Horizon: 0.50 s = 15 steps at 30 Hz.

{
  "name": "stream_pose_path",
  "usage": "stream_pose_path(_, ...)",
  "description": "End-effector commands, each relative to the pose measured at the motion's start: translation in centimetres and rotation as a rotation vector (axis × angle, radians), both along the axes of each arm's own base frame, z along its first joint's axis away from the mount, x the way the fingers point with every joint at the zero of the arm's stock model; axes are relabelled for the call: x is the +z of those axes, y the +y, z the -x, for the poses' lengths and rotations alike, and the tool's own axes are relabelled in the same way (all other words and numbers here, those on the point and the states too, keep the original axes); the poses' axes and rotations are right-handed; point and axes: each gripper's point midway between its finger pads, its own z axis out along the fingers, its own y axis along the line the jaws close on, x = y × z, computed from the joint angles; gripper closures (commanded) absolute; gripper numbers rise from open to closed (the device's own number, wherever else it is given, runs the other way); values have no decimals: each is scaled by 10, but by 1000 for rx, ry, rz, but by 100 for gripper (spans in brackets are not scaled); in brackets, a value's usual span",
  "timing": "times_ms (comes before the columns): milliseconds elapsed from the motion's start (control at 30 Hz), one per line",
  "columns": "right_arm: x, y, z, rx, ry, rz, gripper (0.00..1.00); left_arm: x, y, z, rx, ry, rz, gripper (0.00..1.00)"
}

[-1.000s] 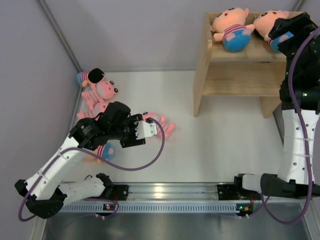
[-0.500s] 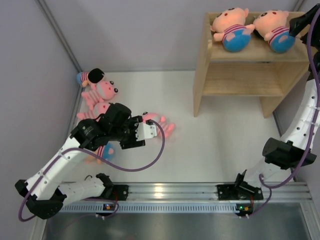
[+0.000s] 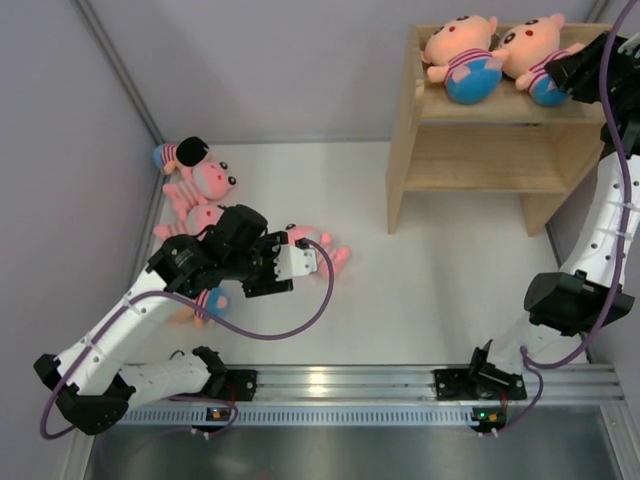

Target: Place and organize the stuffed toys onto the shelf

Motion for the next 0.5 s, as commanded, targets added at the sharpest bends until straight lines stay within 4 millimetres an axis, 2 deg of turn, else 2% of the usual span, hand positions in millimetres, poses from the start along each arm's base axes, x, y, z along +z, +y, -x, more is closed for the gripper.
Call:
stream_pose_path(0, 3, 36, 0, 61, -4, -85, 61, 2, -3, -4, 3, -10, 13, 36)
stream_pose_path(67, 15, 42, 0, 60, -55, -123, 66, 2, -2, -4, 7, -9, 11, 36)
stream_pose_path(133, 9, 49, -5, 45, -43, -179, 71, 2, -1, -4, 9, -12, 8, 36)
stream_pose_path(267, 20, 61, -10, -2, -97, -224, 68, 2, 0, -3, 7, -17, 10, 36)
stream_pose_path(400, 22, 83, -14, 29, -101, -263, 66, 1, 2, -2, 9, -19, 6, 36)
stream_pose_path(467, 22, 86, -14, 21, -99, -267, 62, 1, 2, -2, 11, -21, 8, 36)
